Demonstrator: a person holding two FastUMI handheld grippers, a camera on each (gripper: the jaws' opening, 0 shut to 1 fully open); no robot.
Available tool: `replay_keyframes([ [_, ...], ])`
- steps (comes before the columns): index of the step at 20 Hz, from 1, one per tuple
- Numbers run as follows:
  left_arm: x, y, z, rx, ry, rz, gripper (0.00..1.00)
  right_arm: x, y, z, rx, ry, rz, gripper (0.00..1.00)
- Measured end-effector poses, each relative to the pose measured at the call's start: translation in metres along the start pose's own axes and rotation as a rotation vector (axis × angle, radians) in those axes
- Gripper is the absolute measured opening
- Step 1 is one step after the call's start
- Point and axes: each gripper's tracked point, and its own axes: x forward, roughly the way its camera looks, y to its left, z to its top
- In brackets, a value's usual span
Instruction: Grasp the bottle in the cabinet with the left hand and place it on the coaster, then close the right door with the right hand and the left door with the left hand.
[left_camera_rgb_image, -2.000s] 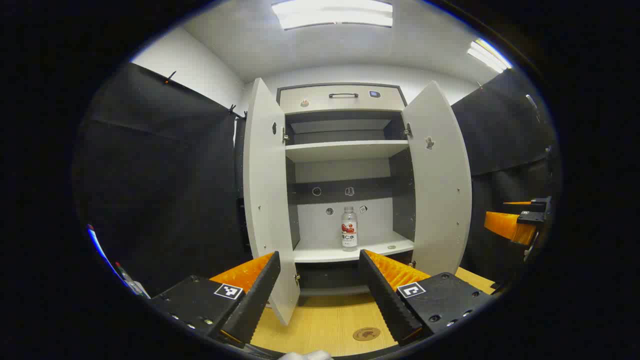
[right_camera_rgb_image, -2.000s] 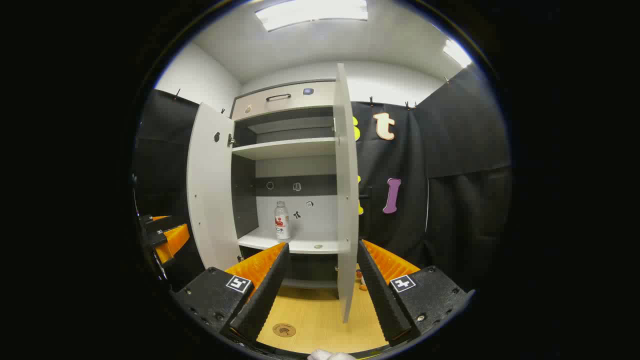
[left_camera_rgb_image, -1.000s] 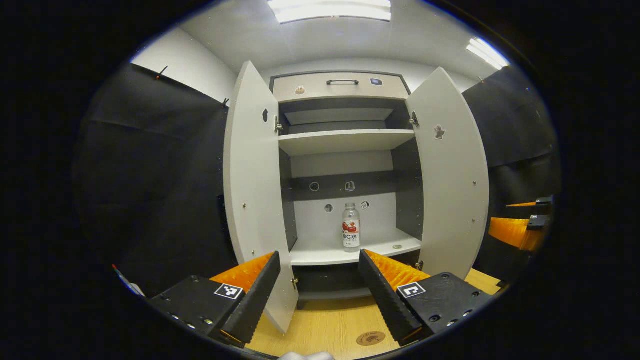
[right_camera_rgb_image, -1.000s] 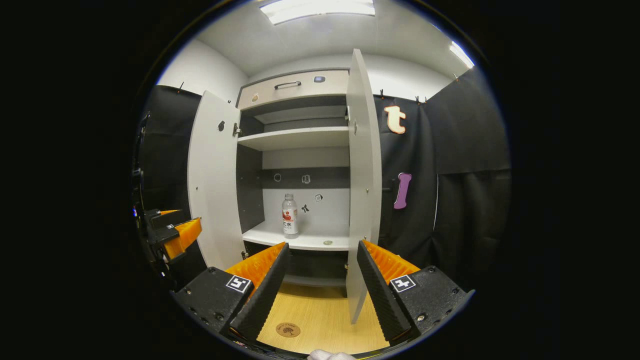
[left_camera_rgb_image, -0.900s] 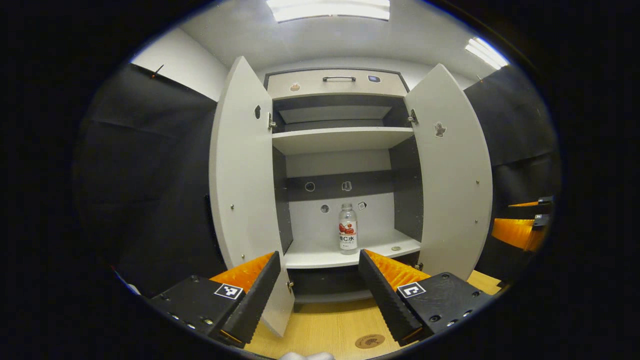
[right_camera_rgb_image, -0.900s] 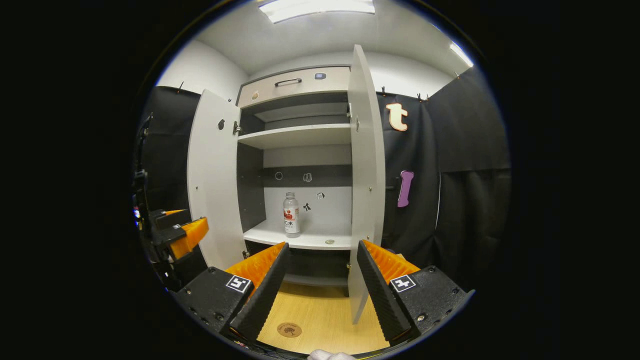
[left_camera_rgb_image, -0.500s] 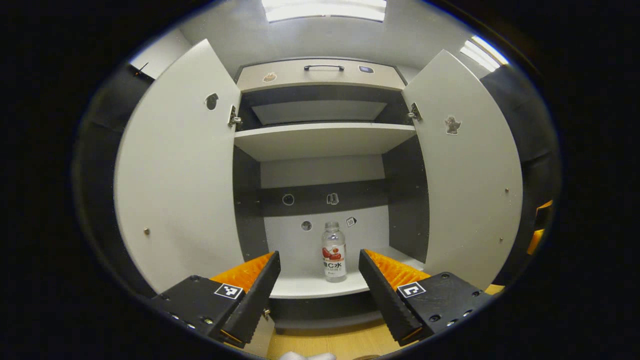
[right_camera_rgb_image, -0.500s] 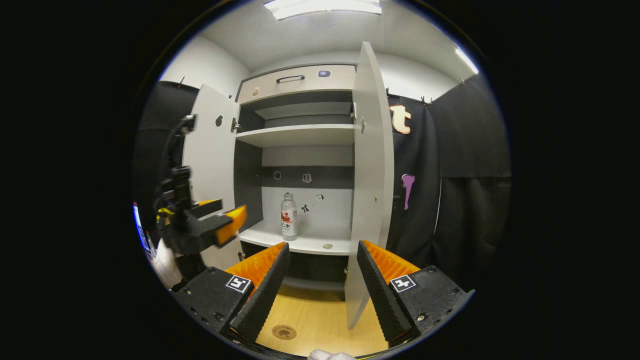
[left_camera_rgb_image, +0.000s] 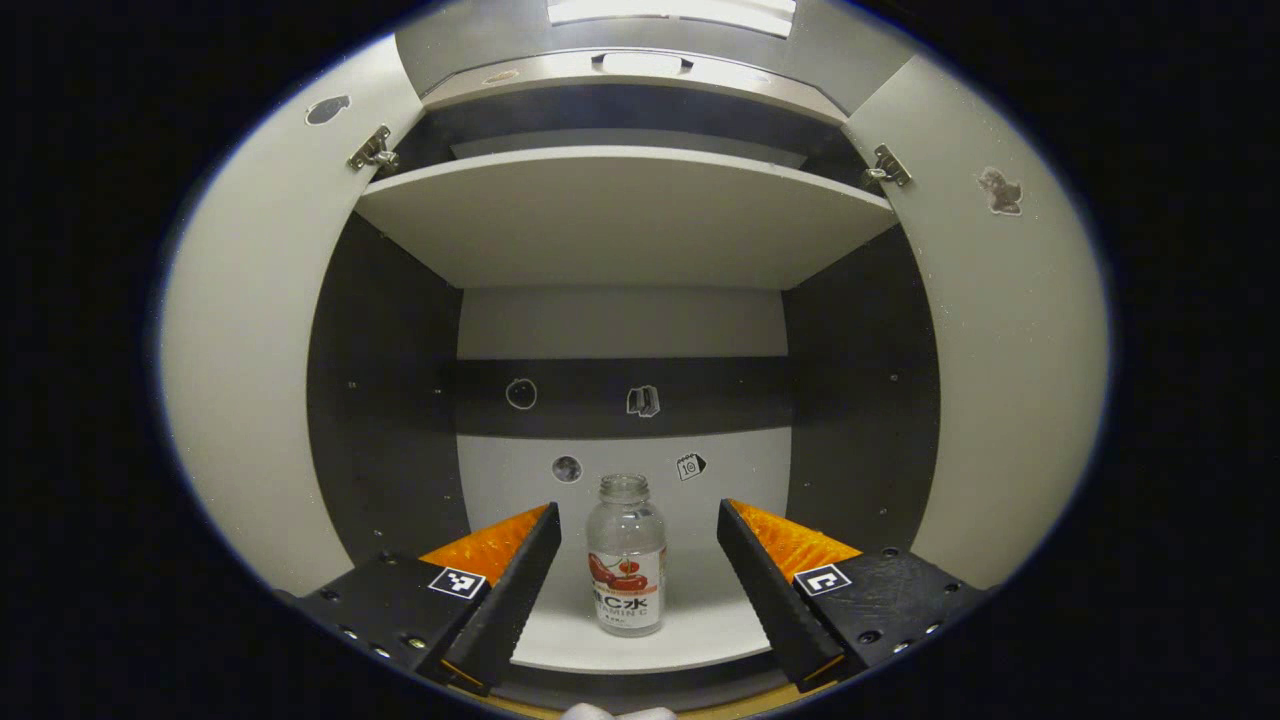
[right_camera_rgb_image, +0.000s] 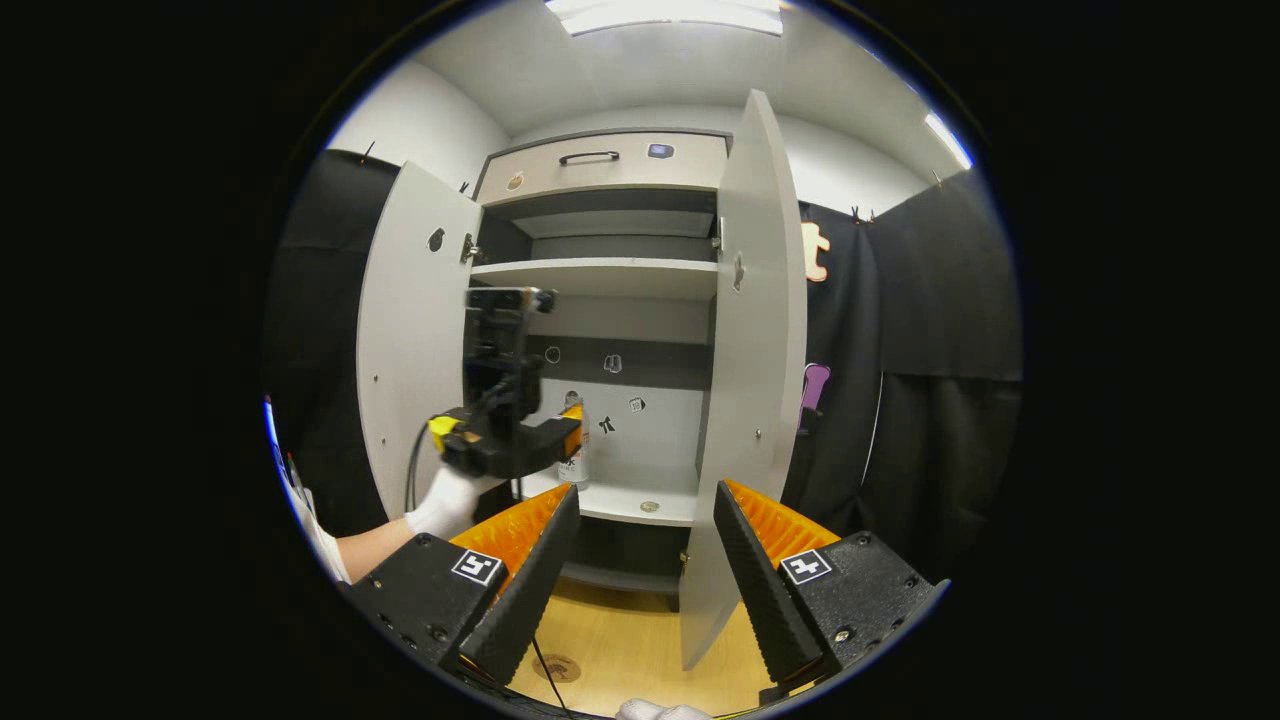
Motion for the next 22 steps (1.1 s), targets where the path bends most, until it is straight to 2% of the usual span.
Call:
replay_keyframes([
  [8,0.065,0.009,-0.038,-0.005,0.055,0.063,0.96,-0.004,-0.002,-0.015,-0.011,0.032,0.012,0.84],
  [15,0.083,0.015,-0.069,0.012,0.129,0.084,0.96,-0.001,-0.014,-0.022,0.024,0.056,0.0,0.84],
  [17,0.087,0.016,-0.07,0.017,0.127,0.081,0.78,-0.001,-0.015,-0.023,0.027,0.058,-0.003,0.84],
  [19,0.082,0.018,-0.07,0.019,0.137,0.083,0.76,-0.003,-0.017,-0.023,0.028,0.055,-0.006,0.84],
  [22,0.072,0.018,-0.048,0.019,0.093,0.084,0.76,-0.006,-0.021,-0.019,0.016,0.038,-0.017,0.83],
])
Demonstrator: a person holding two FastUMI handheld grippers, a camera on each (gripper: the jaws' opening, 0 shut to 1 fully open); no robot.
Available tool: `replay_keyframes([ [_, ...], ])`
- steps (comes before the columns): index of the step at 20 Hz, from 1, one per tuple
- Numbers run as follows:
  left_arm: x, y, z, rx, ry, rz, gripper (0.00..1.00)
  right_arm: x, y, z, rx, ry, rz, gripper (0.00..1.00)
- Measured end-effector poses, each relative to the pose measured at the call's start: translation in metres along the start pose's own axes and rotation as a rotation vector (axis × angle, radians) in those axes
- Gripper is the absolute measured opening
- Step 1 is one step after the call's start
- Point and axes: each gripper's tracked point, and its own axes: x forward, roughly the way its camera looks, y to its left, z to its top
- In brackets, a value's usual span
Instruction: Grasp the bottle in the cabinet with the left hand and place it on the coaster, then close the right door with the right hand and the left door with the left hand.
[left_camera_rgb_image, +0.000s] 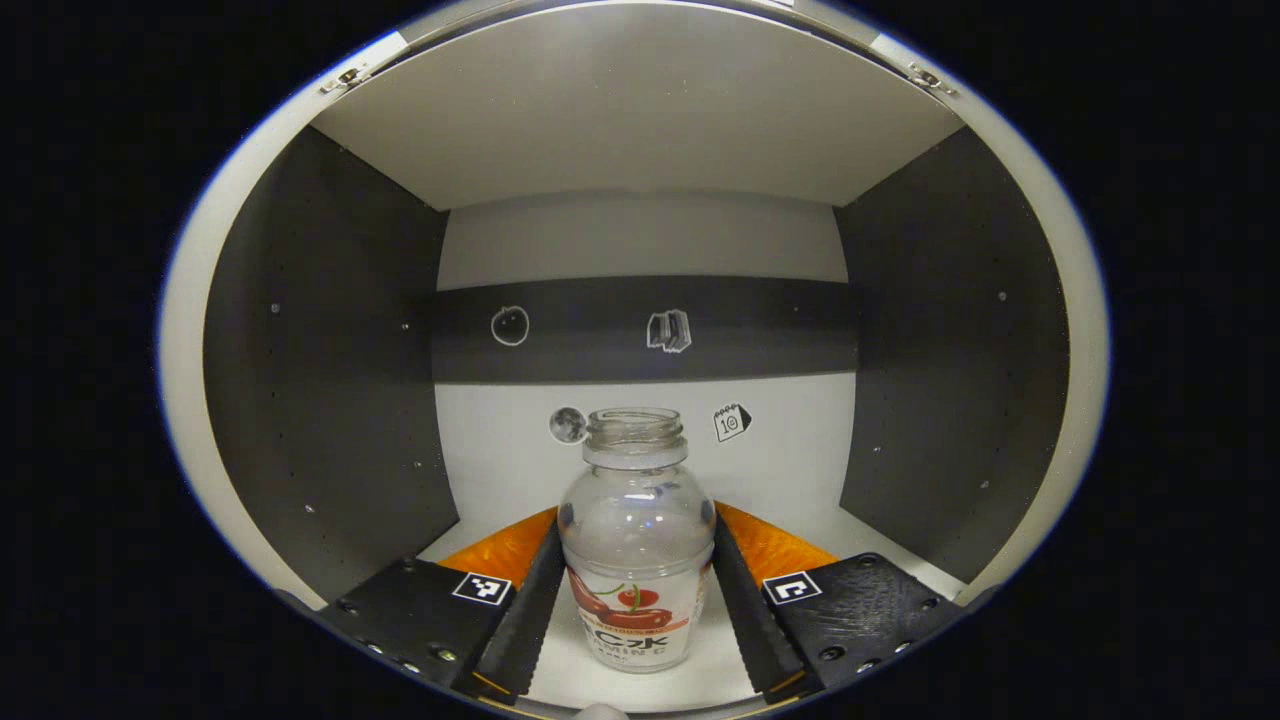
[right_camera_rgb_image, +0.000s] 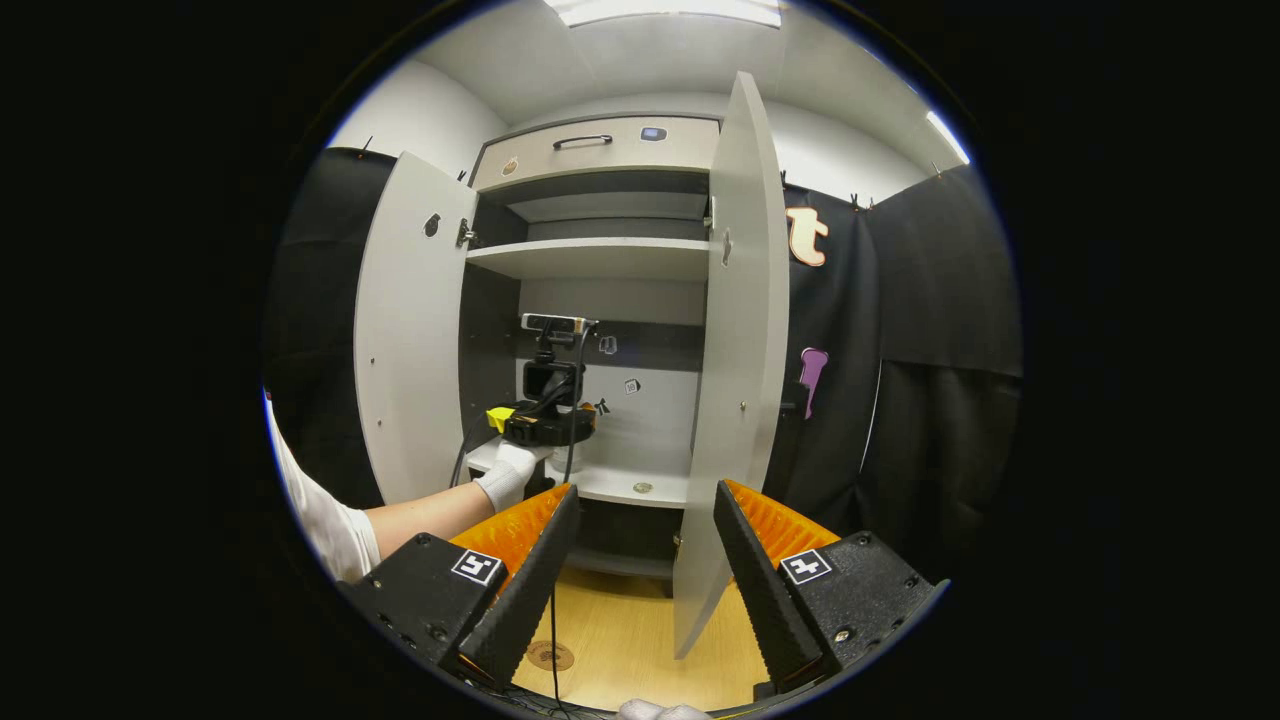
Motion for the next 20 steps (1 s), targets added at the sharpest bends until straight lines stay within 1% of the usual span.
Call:
replay_keyframes([
  [7,-0.092,0.007,0.05,-0.03,-0.062,-0.036,0.76,-0.008,-0.008,-0.004,0.046,-0.008,-0.016,0.84],
  [10,-0.141,0.01,0.061,0.002,-0.077,-0.035,0.76,-0.014,-0.011,-0.005,0.063,-0.018,-0.017,0.84],
  [13,-0.188,0.01,0.05,0.015,-0.066,-0.034,0.76,-0.02,-0.015,-0.012,0.073,-0.018,-0.023,0.84],
  [16,-0.229,0.003,0.024,-0.047,-0.037,-0.068,0.76,-0.026,-0.017,-0.022,0.101,-0.002,-0.02,0.84],
  [18,-0.251,0.008,0.004,-0.068,-0.023,-0.047,0.76,-0.029,-0.02,-0.03,0.102,0.008,-0.024,0.83],
  [20,-0.269,0.016,-0.015,-0.064,-0.024,-0.013,0.76,-0.034,-0.024,-0.041,0.096,0.029,-0.029,0.83],
])
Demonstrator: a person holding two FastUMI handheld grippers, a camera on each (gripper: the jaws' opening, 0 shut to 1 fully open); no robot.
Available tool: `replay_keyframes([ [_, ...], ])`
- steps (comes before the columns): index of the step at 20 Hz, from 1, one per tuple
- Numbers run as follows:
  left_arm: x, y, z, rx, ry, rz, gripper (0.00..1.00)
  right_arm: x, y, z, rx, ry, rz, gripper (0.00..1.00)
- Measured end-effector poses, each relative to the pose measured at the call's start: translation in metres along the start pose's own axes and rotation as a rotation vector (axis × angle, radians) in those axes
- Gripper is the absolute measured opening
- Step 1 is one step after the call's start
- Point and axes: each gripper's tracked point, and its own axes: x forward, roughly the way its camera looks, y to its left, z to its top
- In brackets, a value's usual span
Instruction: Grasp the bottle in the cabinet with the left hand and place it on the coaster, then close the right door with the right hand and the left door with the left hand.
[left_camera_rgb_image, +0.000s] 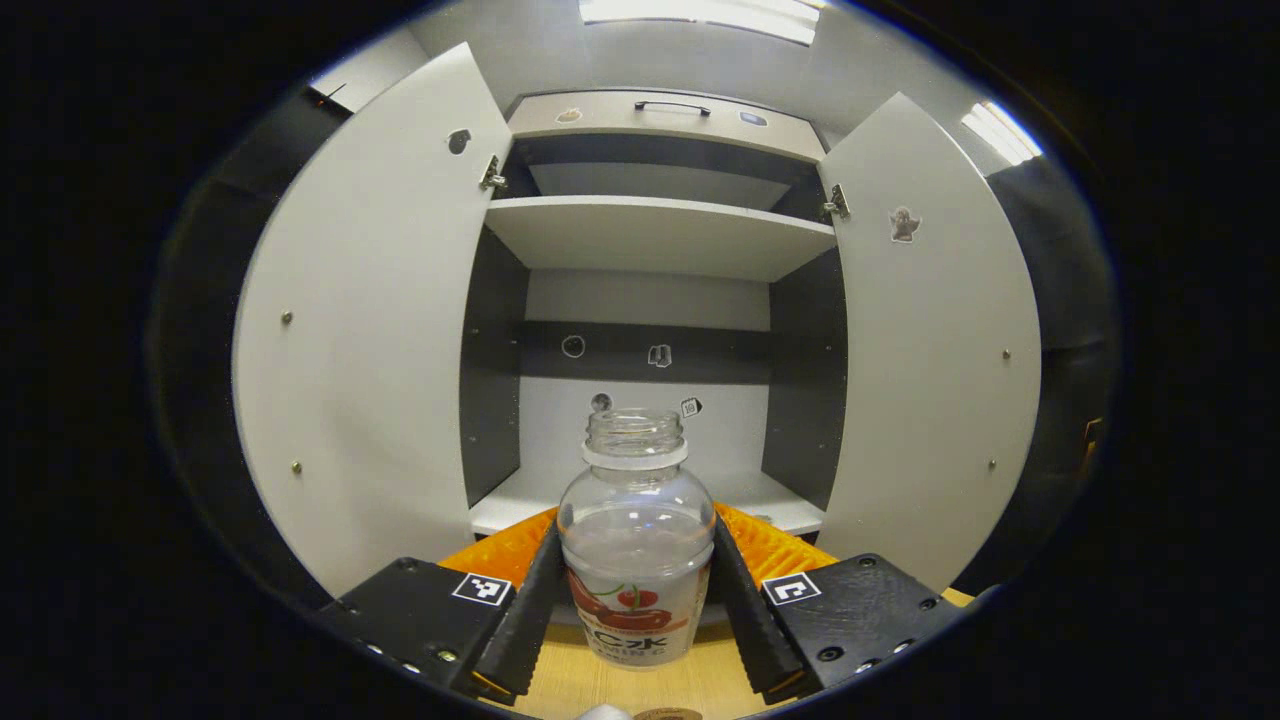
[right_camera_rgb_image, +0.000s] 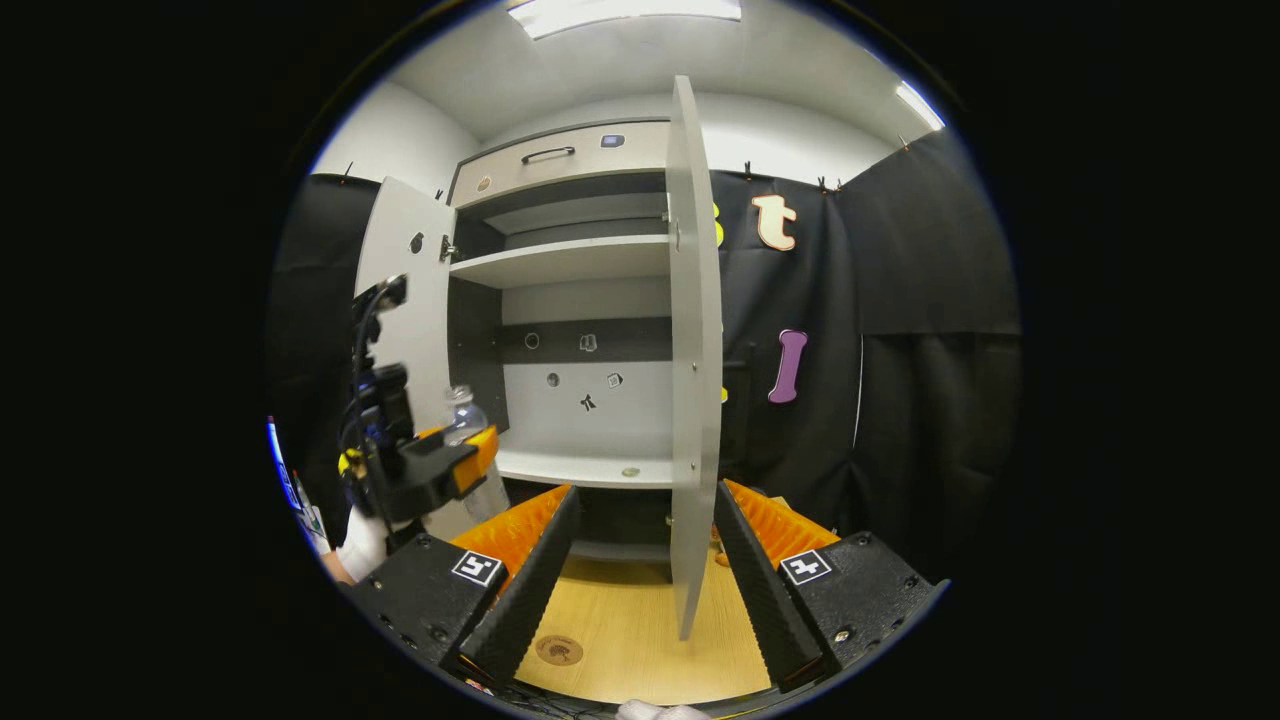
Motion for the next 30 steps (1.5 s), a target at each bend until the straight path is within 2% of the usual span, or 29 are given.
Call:
replay_keyframes([
  [3,-0.032,0.005,-0.024,0.031,0.0,0.005,0.76,-0.003,-0.01,-0.011,-0.003,0.013,-0.019,0.83],
  [6,-0.044,0.004,-0.056,0.06,0.007,-0.002,0.76,-0.005,-0.02,-0.022,-0.015,0.037,-0.033,0.83],
  [10,-0.058,-0.02,-0.103,0.022,0.022,-0.056,0.76,-0.006,-0.029,-0.03,-0.03,0.053,-0.053,0.84],
  [11,-0.046,-0.025,-0.118,0.012,0.039,-0.072,0.76,-0.006,-0.031,-0.034,-0.04,0.065,-0.056,0.83],
  [14,-0.051,-0.038,-0.15,-0.013,0.052,-0.107,0.79,-0.005,-0.034,-0.042,-0.053,0.098,-0.058,0.84],
  [17,-0.052,-0.046,-0.183,-0.017,0.062,-0.132,0.76,-0.006,-0.028,-0.051,-0.037,0.136,-0.029,0.84],
  [18,-0.055,-0.048,-0.2,-0.02,0.085,-0.133,0.79,-0.007,-0.028,-0.053,-0.043,0.145,-0.026,0.83],
  [19,-0.056,-0.049,-0.212,-0.017,0.098,-0.132,0.76,-0.007,-0.027,-0.056,-0.049,0.154,-0.021,0.83],
  [24,-0.058,-0.047,-0.266,-0.003,0.142,-0.145,0.76,-0.005,-0.024,-0.082,-0.078,0.234,-0.012,0.83],
  [30,-0.067,-0.048,-0.286,0.007,0.146,-0.163,0.77,-0.002,-0.019,-0.095,-0.093,0.272,-0.004,0.83],
])
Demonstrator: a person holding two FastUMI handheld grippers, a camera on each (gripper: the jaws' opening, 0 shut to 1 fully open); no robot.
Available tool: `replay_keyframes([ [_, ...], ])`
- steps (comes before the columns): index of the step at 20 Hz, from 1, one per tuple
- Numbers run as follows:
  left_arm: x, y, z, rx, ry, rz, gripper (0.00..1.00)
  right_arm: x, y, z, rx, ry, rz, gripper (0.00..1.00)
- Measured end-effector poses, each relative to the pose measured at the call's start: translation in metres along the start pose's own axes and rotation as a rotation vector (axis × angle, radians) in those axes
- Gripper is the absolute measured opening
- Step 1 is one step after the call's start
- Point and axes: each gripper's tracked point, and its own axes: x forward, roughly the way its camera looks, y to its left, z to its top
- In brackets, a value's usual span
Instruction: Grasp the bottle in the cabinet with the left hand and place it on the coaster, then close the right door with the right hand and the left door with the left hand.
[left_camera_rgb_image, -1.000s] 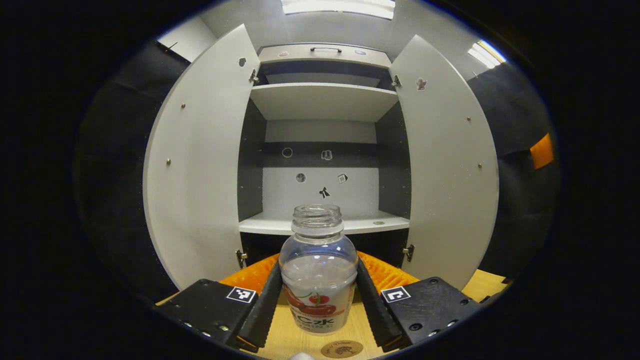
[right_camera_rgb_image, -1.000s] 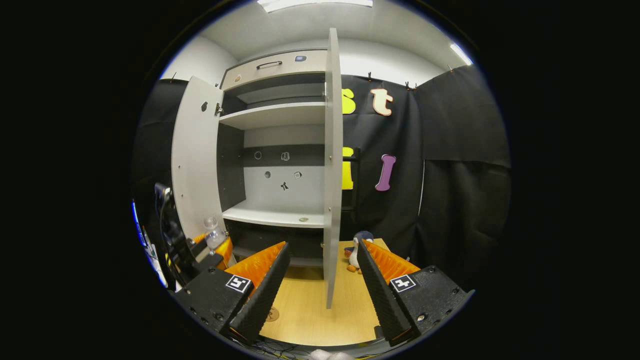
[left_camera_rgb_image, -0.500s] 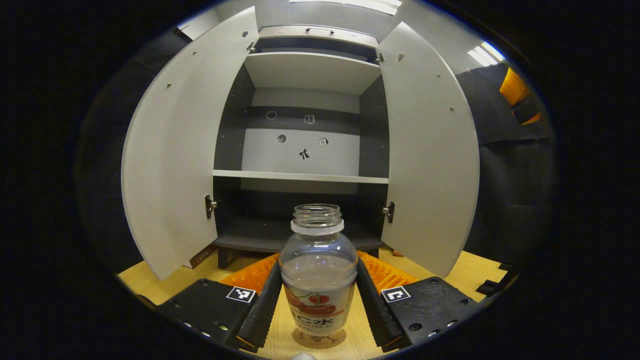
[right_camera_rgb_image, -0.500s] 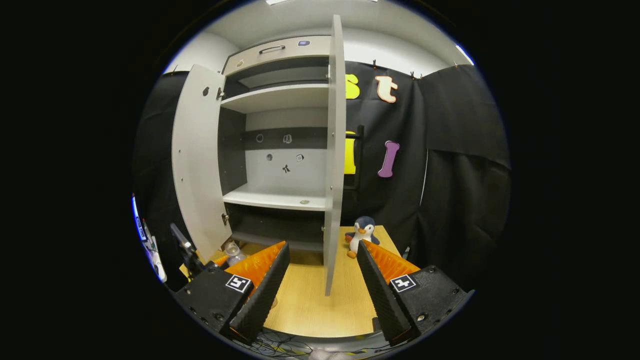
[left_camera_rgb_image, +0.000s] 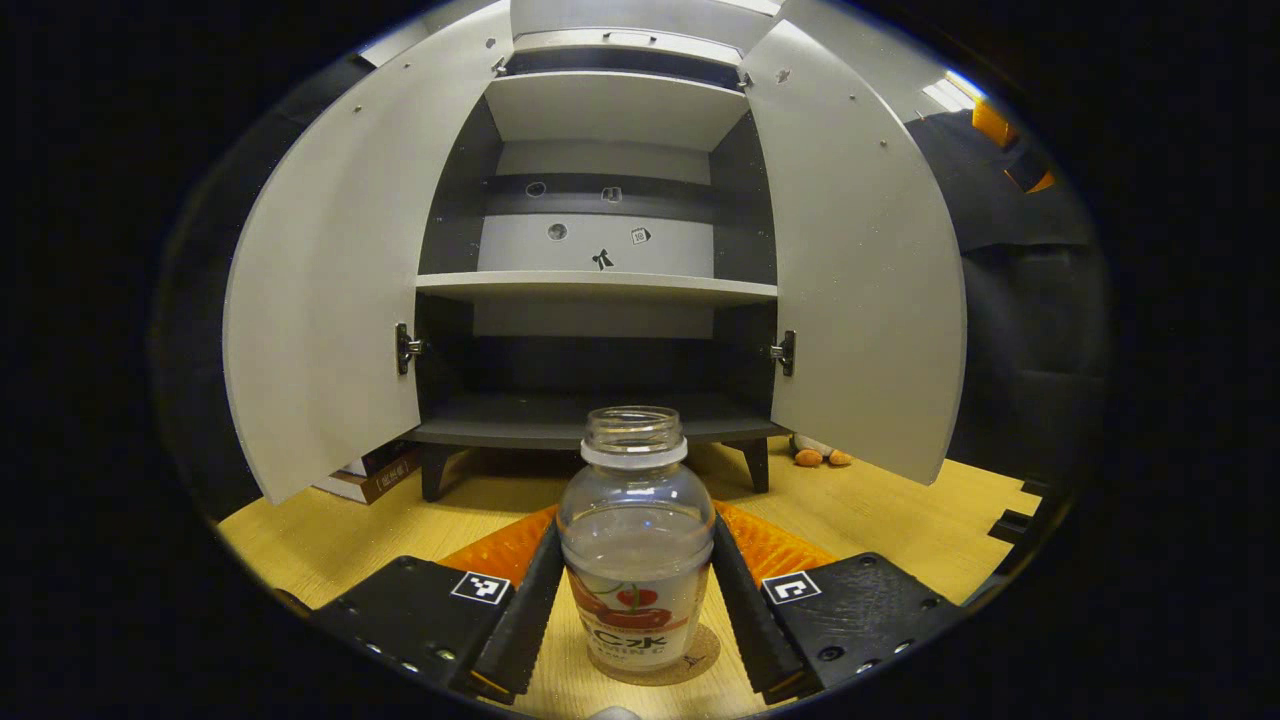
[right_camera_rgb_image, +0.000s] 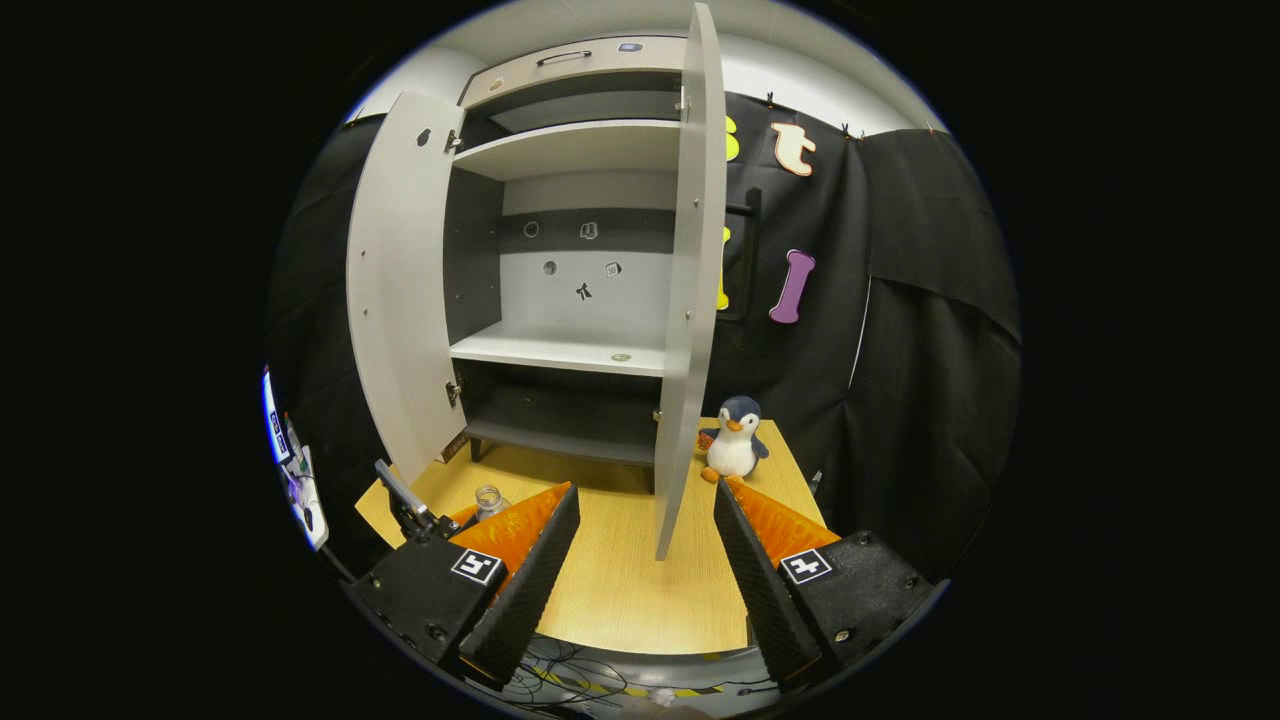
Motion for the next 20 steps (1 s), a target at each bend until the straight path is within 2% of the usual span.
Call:
replay_keyframes([
  [7,0.003,-0.013,-0.01,0.03,-0.017,-0.062,0.77,0.004,0.003,0.001,-0.014,0.005,0.003,0.84],
  [9,0.002,-0.013,-0.011,0.032,-0.025,-0.063,0.76,0.004,0.003,0.001,-0.017,0.008,0.005,0.83],
  [12,-0.001,-0.013,-0.027,0.041,0.053,-0.057,0.8,0.005,0.004,0.0,-0.021,0.015,0.011,0.83],
  [15,-0.002,-0.011,-0.019,0.047,0.037,-0.051,0.8,0.005,0.003,-0.001,-0.014,0.015,0.015,0.84],
  [16,-0.002,-0.01,-0.016,0.052,0.032,-0.046,0.82,0.004,0.004,-0.001,-0.012,0.016,0.017,0.84],
  [18,0.002,-0.01,-0.01,0.06,0.023,-0.041,0.97,0.004,0.002,-0.003,-0.011,0.019,0.017,0.84],
  [20,0.003,-0.008,0.001,0.058,0.006,-0.035,0.97,0.001,0.001,-0.001,-0.007,0.016,0.016,0.83],
])
